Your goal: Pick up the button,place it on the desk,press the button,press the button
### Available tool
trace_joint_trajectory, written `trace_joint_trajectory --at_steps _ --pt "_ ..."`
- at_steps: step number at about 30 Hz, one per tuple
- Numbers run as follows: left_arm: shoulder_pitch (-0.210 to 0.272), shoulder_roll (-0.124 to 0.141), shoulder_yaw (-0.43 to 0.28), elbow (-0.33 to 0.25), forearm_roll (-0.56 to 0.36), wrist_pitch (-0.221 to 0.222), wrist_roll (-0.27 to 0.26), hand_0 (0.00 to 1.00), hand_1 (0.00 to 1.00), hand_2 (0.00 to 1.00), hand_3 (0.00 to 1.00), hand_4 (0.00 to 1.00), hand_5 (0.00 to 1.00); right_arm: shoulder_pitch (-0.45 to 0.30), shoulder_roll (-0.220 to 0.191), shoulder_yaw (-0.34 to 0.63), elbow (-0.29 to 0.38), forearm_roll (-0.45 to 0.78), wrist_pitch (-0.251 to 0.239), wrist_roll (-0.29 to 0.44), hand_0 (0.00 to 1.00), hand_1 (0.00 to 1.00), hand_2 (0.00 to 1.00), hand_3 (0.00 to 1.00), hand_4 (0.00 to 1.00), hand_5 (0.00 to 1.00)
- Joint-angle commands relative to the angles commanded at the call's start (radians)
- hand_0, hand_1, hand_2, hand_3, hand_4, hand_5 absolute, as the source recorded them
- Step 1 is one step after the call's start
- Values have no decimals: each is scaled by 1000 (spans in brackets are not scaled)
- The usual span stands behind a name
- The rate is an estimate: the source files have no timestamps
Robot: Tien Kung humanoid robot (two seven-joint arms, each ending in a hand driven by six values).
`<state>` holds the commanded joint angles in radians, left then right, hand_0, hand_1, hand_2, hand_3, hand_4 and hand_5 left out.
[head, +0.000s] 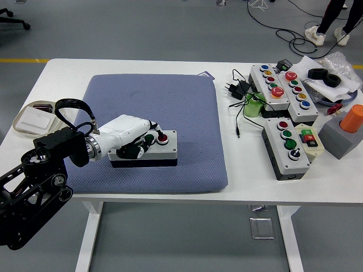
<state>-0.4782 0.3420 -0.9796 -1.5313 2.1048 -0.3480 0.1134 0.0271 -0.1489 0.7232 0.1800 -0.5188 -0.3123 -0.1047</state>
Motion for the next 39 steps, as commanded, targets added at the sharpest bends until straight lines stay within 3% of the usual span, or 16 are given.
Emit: trace_joint_trajectory --at_steps 17,33,39 --pt "-14 -17 10 42 -4 4 -4 28 2 11 728 259 2 -3 0 -2 0 -1 0 -1 631 494 543 585 271 18" --pt "-16 -10 30 73 -1 -37 8 28 2 12 728 261 2 4 0 -1 0 0 0 0 631 493 543 585 271 18" --pt "-14 -11 8 57 -2 -11 0 28 2 12 729 261 2 5 0 -1 0 0 0 0 630 492 543 585 271 17"
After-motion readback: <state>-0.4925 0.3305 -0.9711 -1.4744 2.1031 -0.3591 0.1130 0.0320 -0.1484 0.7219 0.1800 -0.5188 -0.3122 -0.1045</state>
